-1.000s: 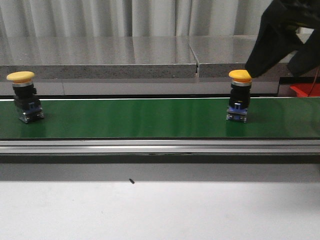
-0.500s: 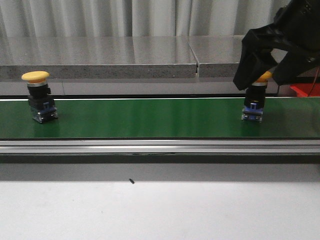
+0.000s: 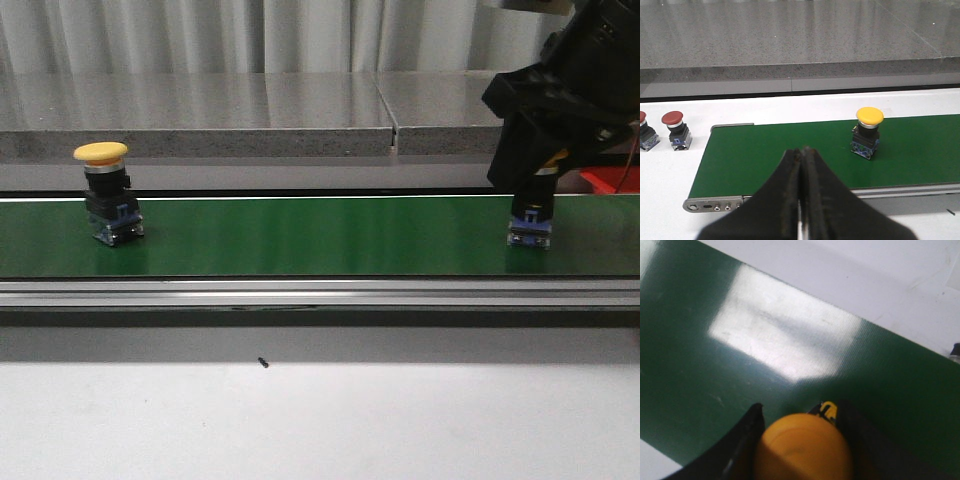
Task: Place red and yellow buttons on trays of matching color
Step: 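Lower the right gripper onto the yellow button, grasp and lift, then carry the yellow button into the yellow tray, open right gripper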
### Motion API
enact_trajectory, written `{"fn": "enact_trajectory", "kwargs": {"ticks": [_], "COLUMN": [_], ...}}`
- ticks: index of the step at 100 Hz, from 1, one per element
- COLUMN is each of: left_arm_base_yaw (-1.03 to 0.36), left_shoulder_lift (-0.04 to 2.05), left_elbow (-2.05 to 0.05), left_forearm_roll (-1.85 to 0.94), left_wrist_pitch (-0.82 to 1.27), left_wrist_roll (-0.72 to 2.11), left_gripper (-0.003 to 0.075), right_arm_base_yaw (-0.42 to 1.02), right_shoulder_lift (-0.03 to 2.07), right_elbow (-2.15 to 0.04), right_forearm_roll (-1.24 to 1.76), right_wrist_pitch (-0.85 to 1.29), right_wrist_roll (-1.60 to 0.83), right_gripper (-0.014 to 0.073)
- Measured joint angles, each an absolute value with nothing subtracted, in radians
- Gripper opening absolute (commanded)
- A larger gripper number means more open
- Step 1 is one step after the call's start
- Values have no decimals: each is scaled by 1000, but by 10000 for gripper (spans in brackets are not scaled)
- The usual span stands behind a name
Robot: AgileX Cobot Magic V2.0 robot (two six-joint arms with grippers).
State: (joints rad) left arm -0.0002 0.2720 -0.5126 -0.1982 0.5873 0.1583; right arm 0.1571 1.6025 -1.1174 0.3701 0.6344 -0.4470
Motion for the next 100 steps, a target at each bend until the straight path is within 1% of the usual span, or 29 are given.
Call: {"fn": "enact_trajectory", "kwargs": {"ticks": [20, 34, 43, 54, 69, 76, 88, 100], "left_arm_base_yaw": [0, 0, 0, 0, 0, 0, 0, 0], "left_shoulder_lift": [272, 272, 272, 272, 272, 272, 272, 272], "left_elbow": [-513, -513, -513, -513, -513, -513, -513, -513], "left_forearm_roll": [-198, -198, -198, -198, -198, -198, -198, -198], "left_wrist_pitch": [587, 587, 587, 587, 587, 587, 587, 587], "left_wrist_roll": [158, 158, 158, 158, 158, 158, 158, 158], "left_gripper": [-20, -20, -20, -20, -20, -20, -20, -20], "right_arm_base_yaw": [149, 84, 0, -140, -337, -407, -471, -495], "right_shoulder_lift": [1478, 1356, 1292, 1233, 1172, 1156, 1150, 1150], "right_elbow": [-1117, -1117, -1113, -1081, -1009, -967, -890, -806], "right_forearm_roll": [362, 362, 362, 357, 348, 344, 344, 344], "right_wrist_pitch": [719, 794, 855, 900, 916, 913, 872, 796], "right_wrist_roll": [-437, -421, -405, -389, -383, -383, -381, -381], "right_gripper": [172, 172, 172, 172, 172, 172, 172, 172]}}
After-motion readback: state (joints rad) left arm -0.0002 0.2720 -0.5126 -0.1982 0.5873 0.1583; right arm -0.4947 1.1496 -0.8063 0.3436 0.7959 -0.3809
